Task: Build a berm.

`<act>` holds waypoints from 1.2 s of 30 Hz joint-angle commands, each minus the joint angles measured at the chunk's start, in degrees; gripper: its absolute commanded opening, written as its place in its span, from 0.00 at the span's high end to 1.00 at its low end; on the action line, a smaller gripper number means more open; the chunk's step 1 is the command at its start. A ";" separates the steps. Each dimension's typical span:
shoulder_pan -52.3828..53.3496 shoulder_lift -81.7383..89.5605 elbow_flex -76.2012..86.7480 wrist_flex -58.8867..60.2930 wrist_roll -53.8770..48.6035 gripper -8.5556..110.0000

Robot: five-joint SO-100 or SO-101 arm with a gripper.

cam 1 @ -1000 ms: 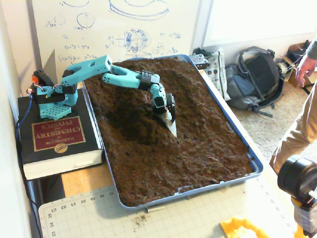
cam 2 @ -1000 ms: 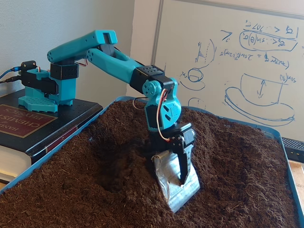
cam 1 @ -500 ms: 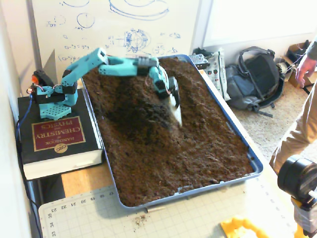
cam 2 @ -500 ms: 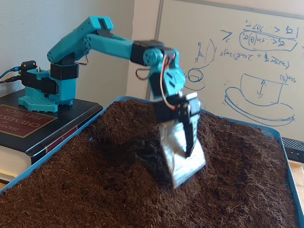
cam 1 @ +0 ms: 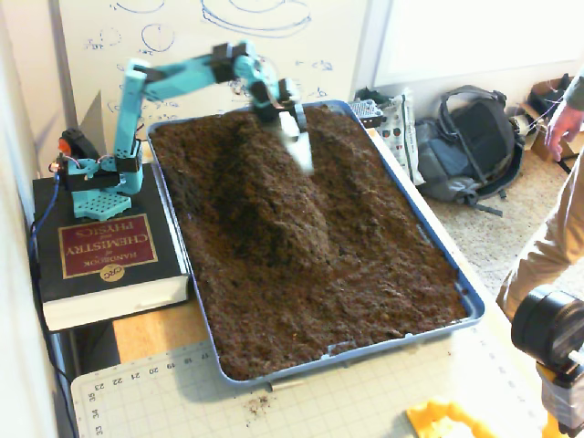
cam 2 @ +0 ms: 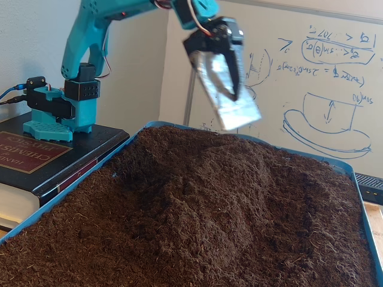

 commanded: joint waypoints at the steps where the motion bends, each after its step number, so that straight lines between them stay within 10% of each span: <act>1: -0.62 19.42 12.30 9.67 -0.18 0.93; 19: -0.70 65.57 84.99 -9.49 -0.70 0.92; 36: -9.32 92.29 110.65 -17.31 0.26 0.92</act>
